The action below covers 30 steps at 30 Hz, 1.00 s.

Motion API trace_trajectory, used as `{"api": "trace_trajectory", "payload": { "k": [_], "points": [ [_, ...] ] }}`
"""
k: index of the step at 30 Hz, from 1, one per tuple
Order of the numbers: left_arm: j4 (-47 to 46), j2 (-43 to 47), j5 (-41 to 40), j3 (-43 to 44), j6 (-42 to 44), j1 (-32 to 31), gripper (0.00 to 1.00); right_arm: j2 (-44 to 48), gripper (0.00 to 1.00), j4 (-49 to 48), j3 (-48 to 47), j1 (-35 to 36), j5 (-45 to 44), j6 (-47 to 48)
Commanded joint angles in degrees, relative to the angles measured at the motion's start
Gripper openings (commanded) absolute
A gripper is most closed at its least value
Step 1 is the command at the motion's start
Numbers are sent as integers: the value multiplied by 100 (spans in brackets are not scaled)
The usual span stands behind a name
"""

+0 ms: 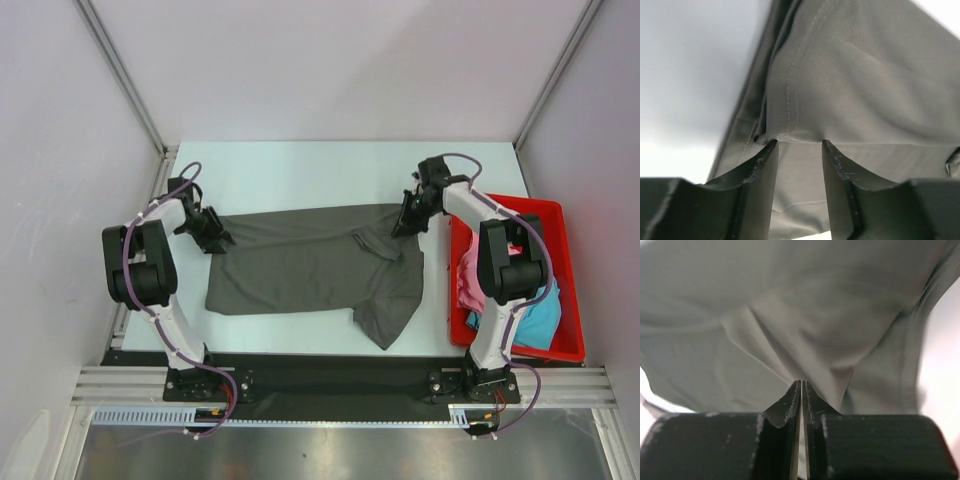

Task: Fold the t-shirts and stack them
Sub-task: Fold the tshirt

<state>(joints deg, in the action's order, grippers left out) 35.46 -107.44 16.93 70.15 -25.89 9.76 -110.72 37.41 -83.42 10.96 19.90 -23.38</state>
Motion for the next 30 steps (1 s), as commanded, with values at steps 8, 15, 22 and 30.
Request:
{"api": "trace_trajectory", "payload": {
  "k": [8,15,22,30],
  "points": [
    [-277,381,-480,-160,14,44,43,779,14,-454,1038,249,366,-291],
    [-189,452,-629,-229,-56,79,50,824,16,-357,1073,257,313,-194],
    [-277,329,-594,-204,-57,114,48,806,21,-322,1100,205,321,-141],
    [-268,162,-691,-63,5,167,31,806,21,-366,1170,187,357,-150]
  ]
}}
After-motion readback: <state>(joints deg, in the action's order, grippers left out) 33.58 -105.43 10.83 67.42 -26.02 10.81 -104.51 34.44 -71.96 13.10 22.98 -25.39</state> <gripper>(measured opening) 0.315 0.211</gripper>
